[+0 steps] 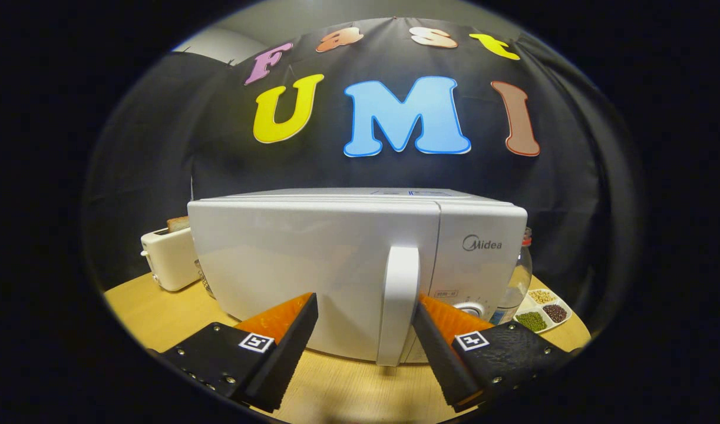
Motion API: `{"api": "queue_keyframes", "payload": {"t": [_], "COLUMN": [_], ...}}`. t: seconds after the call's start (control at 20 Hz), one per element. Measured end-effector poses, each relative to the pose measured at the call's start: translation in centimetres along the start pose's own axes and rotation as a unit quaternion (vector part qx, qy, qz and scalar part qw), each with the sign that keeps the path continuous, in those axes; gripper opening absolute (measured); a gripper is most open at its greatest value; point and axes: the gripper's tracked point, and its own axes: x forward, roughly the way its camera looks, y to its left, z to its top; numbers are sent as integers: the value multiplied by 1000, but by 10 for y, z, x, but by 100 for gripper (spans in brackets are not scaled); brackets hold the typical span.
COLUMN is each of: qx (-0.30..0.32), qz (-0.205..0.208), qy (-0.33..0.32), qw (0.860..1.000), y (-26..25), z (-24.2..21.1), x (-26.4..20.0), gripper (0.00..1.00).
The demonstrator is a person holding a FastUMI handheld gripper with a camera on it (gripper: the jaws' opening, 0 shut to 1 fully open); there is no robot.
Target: Open the microwave, put the food inside, and close the microwave door.
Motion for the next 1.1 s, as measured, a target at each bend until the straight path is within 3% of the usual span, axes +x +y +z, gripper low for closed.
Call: {"api": "queue_keyframes", "payload": {"t": [0.4,0.45,0.5,0.6,0.65,0.7,0.8,0.85,0.95,1.0,1.1], "qx": [19,23,30,42,41,46,39,30,32,29,35], "qz": [-18,-28,-36,-40,-48,-46,-59,-67,-72,-67,-48], "qy": [15,17,19,22,24,28,31,33,38,41,43], "qw": [1000,999,999,998,998,997,997,997,996,997,997], "y": [-17,-23,-27,-26,-27,-24,-22,-22,-22,-21,-18], "z": [-12,-12,-12,-11,-10,-10,-11,-10,-12,-12,-11], "x": [2,3,3,3,5,4,6,4,5,1,2], "gripper": [94,87,66,53,53,44,42,25,25,15,15]}}
